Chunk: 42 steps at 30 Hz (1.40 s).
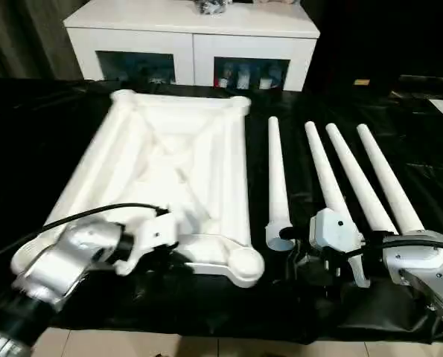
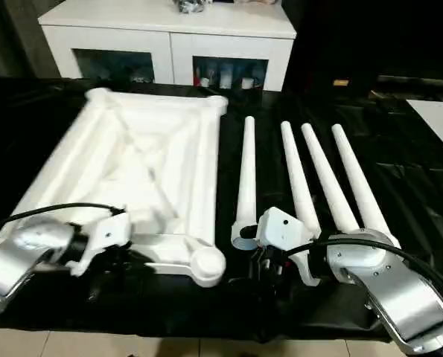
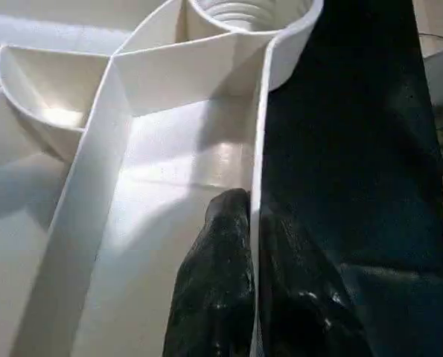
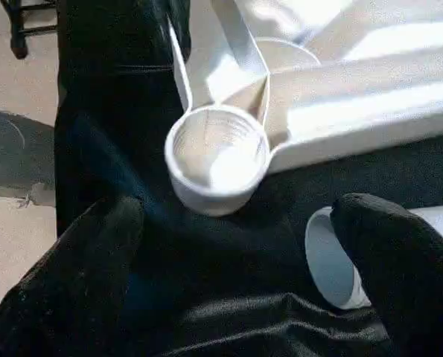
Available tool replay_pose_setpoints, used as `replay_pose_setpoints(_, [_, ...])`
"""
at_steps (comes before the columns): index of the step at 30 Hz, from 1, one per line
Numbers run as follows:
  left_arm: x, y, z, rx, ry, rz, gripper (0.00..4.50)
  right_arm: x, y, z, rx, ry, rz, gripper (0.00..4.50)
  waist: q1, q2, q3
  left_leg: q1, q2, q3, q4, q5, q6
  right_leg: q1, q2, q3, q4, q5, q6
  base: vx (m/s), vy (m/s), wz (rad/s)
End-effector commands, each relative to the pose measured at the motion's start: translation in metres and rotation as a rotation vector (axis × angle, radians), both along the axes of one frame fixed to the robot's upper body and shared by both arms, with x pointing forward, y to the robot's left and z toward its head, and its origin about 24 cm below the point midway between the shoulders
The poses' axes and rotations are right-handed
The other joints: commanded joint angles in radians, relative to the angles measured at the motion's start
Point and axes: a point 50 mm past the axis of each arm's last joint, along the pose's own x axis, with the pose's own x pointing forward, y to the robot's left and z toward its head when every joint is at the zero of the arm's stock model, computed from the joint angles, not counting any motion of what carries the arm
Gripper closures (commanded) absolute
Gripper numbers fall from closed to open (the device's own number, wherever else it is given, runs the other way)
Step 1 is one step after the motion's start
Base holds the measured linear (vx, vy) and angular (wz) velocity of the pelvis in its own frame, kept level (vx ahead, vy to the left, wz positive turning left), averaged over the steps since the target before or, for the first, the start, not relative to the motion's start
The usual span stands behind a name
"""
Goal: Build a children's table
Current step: Move table base, then pick table leg
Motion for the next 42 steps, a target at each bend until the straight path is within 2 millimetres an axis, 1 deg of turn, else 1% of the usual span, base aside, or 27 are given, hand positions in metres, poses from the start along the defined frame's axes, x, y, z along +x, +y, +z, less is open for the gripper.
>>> replay_pose_setpoints(1, [0.006,0.019,0.002,0.023,-0.047,0.142,4.49,0.007,-0.002,0.006,-0.008,-0.049,-0.02,0.0,0.006,-0.002,-0.048,-0.006,0.074,-0.027,-0.086,-0.145,0.04,0.048,-0.097,0.048,-0.074,-0.169,-0.272,0.0,0.0,0.0])
replay_pose_setpoints(5, [0.009,0.023,0.001,0.062,-0.088,0.158,4.49,0.011,-0.001,0.007,-0.014,-0.068,-0.028,0.0,0.002,-0.005,-0.047,-0.003,0.072,-0.026,-0.085,-0.152,0.04,0.043,-0.096,0.05,-0.081,-0.211,-0.252,0.0,0.0,0.0])
replay_pose_setpoints(6, [0.013,0.024,0.001,0.071,-0.128,0.178,4.49,0.017,-0.001,0.008,-0.017,-0.098,-0.052,0.0,0.001,-0.011,-0.048,-0.003,0.073,-0.025,-0.084,-0.147,0.041,0.043,-0.096,0.05,-0.081,-0.209,-0.25,0.0,0.0,0.0])
replay_pose_setpoints(8, [0.015,0.023,0.002,0.068,-0.141,0.186,4.49,0.02,-0.001,0.008,-0.018,-0.11,-0.067,0.0,0.001,-0.008,-0.049,-0.003,0.072,-0.025,-0.084,-0.13,0.041,0.042,-0.096,0.049,-0.079,-0.193,-0.252,0.0,0.0,0.0])
replay_pose_setpoints(10, [0.02,0.018,0.003,0.054,-0.173,0.182,4.49,0.027,-0.001,0.008,-0.018,-0.146,-0.119,0.0,0.0,-0.013,-0.05,-0.004,0.072,-0.024,-0.084,-0.117,0.043,0.042,-0.095,0.049,-0.076,-0.174,-0.252,0.0,0.0,0.0])
replay_pose_setpoints(13, [0.027,0.009,0.006,0.029,-0.218,0.166,4.49,0.039,0.0,0.009,0.0,-0.164,-0.234,0.0,0.003,-0.01,-0.054,0.0,0.069,-0.021,-0.08,-0.088,0.043,0.039,-0.095,0.049,-0.074,-0.136,-0.262,0.0,0.0,0.0])
replay_pose_setpoints(15, [0.034,0.006,0.006,0.044,-0.258,0.163,4.49,0.052,0.0,0.007,0.015,-0.157,-0.374,0.0,0.005,-0.006,-0.054,-0.001,0.069,-0.021,-0.082,-0.082,0.04,0.041,-0.092,0.049,-0.072,-0.122,-0.262,0.0,0.0,0.0])
replay_pose_setpoints(16, [0.036,0.005,0.006,0.048,-0.268,0.166,4.49,0.056,0.003,0.007,0.036,-0.142,-0.414,0.0,0.004,-0.002,-0.055,0.0,0.065,-0.02,-0.082,-0.081,0.031,0.04,-0.091,0.048,-0.071,-0.124,-0.264,0.0,0.0,0.0])
replay_pose_setpoints(17, [0.037,0.005,0.006,0.05,-0.274,0.169,4.49,0.058,0.005,0.007,0.051,-0.131,-0.436,0.0,0.005,-0.004,-0.056,0.001,0.066,-0.019,-0.081,-0.084,0.028,0.039,-0.092,0.048,-0.072,-0.122,-0.265,0.0,0.0,0.0])
replay_pose_setpoints(18, [0.039,0.006,0.007,0.056,-0.295,0.174,4.49,0.065,0.008,0.006,0.073,-0.096,-0.502,0.0,0.008,0.004,-0.057,0.003,0.067,-0.019,-0.081,-0.082,0.019,0.04,-0.092,0.05,-0.07,-0.108,-0.265,0.0,0.0,0.0])
replay_pose_setpoints(19, [0.039,0.006,0.008,0.055,-0.291,0.177,4.49,0.066,0.009,0.006,0.076,-0.091,-0.511,0.0,0.006,0.003,-0.059,0.002,0.067,-0.019,-0.082,-0.079,0.011,0.041,-0.091,0.048,-0.066,-0.086,-0.27,0.0,0.0,0.0])
replay_pose_setpoints(20, [0.04,0.008,0.009,0.048,-0.269,0.194,4.21,0.074,0.012,0.004,0.094,-0.057,-0.564,0.0,0.008,0.009,-0.06,0.003,0.066,-0.019,-0.081,-0.071,0.007,0.042,-0.091,0.049,-0.064,-0.067,-0.272,0.0,0.0,0.0])
replay_pose_setpoints(21, [0.04,0.011,0.01,0.043,-0.255,0.205,4.21,0.081,0.013,0.001,0.107,-0.016,-0.616,0.0,0.005,0.011,-0.059,0.002,0.065,-0.019,-0.082,-0.073,-0.002,0.04,-0.09,0.048,-0.062,-0.054,-0.281,0.0,0.0,0.0])
replay_pose_setpoints(22, [0.041,0.013,0.013,0.032,-0.241,0.217,4.05,0.09,0.014,-0.002,0.109,0.026,-0.675,0.0,0.006,0.009,-0.062,0.004,0.064,-0.018,-0.081,-0.075,-0.012,0.042,-0.091,0.048,-0.062,-0.047,-0.287,0.0,0.0,0.0])
replay_pose_setpoints(24, [0.04,0.014,0.015,0.024,-0.243,0.218,3.77,0.098,0.014,-0.005,0.08,0.035,-0.714,0.0,0.003,0.014,-0.062,0.005,0.063,-0.016,-0.081,-0.073,-0.029,0.04,-0.088,0.046,-0.059,-0.028,-0.295,0.0,0.0,0.0])
replay_pose_setpoints(25, [0.039,0.017,0.018,0.016,-0.243,0.221,3.77,0.108,0.014,-0.008,0.04,0.037,-0.75,0.0,0.003,0.014,-0.063,0.006,0.063,-0.015,-0.081,-0.077,-0.039,0.04,-0.088,0.046,-0.057,-0.018,-0.297,0.0,0.0,0.0])
replay_pose_setpoints(26, [0.038,0.018,0.02,0.013,-0.241,0.218,3.58,0.115,0.013,-0.008,0.026,0.034,-0.782,0.0,0.003,0.012,-0.065,0.003,0.062,-0.014,-0.08,-0.065,-0.044,0.045,-0.088,0.046,-0.056,0.0,-0.297,0.0,0.0,0.0])
replay_pose_setpoints(28, [0.038,0.019,0.021,0.01,-0.239,0.217,3.45,0.121,0.014,-0.008,0.016,0.036,-0.812,0.0,0.004,0.013,-0.066,0.002,0.061,-0.012,-0.078,-0.043,-0.041,0.043,-0.087,0.046,-0.052,0.031,-0.3,0.0,0.0,0.0])
replay_pose_setpoints(29, [0.038,0.02,0.025,-0.008,-0.24,0.22,3.31,0.133,0.015,-0.006,-0.015,0.058,-0.869,0.0,0.003,0.008,-0.07,0.001,0.06,-0.011,-0.075,-0.018,-0.034,0.045,-0.089,0.047,-0.046,0.059,-0.307,0.0,0.0,0.0])
replay_pose_setpoints(31, [0.038,0.02,0.031,-0.02,-0.251,0.222,3.23,0.141,0.014,-0.005,-0.047,0.083,-0.907,0.0,0.004,0.005,-0.075,-0.008,0.058,-0.011,-0.073,0.031,-0.018,0.052,-0.09,0.047,-0.041,0.117,-0.313,0.0,0.0,0.0])
replay_pose_setpoints(32, [0.038,0.02,0.033,-0.023,-0.254,0.224,3.14,0.143,0.015,-0.004,-0.056,0.097,-0.92,0.0,0.005,0.007,-0.075,-0.008,0.058,-0.01,-0.072,0.044,-0.011,0.05,-0.087,0.046,-0.04,0.137,-0.313,0.0,0.0,0.0])
replay_pose_setpoints(33, [0.037,0.019,0.037,-0.035,-0.265,0.222,3.05,0.146,0.015,-0.004,-0.073,0.115,-0.93,0.0,0.005,0.004,-0.071,-0.01,0.059,-0.007,-0.071,0.047,-0.002,0.048,-0.085,0.046,-0.04,0.152,-0.315,0.0,0.0,0.0])
replay_pose_setpoints(35, [0.036,0.016,0.044,-0.058,-0.274,0.216,2.89,0.149,0.016,-0.006,-0.099,0.171,-0.936,0.0,0.008,-0.002,-0.07,-0.008,0.062,-0.004,-0.072,0.024,0.003,0.048,-0.089,0.045,-0.041,0.111,-0.322,0.0,0.0,0.0])
replay_pose_setpoints(36, [0.036,0.014,0.045,-0.064,-0.278,0.214,2.89,0.149,0.017,-0.007,-0.099,0.19,-0.932,0.0,0.01,0.002,-0.069,-0.007,0.064,-0.004,-0.073,0.02,0.002,0.047,-0.09,0.045,-0.042,0.099,-0.322,0.0,0.0,0.0])
replay_pose_setpoints(38, [0.032,0.002,0.057,-0.125,-0.281,0.192,2.6,0.145,0.022,-0.021,-0.079,0.346,-0.908,0.0,0.015,-0.006,-0.068,-0.005,0.07,0.001,-0.073,0.018,0.004,0.043,-0.089,0.044,-0.041,0.096,-0.33,0.0,0.0,0.0])
replay_pose_setpoints(41, [0.029,-0.006,0.061,-0.175,-0.272,0.179,2.4,0.143,0.023,-0.028,-0.076,0.399,-0.921,0.0,0.022,-0.005,-0.069,-0.005,0.071,0.004,-0.073,0.025,0.006,0.042,-0.088,0.042,-0.038,0.099,-0.331,0.0,0.0,0.0])
replay_pose_setpoints(42, [0.028,-0.012,0.064,-0.211,-0.263,0.175,2.4,0.141,0.024,-0.034,-0.068,0.443,-0.934,0.0,0.025,-0.009,-0.07,-0.004,0.071,0.007,-0.072,0.036,0.005,0.042,-0.089,0.042,-0.036,0.105,-0.331,0.0,0.0,0.0])
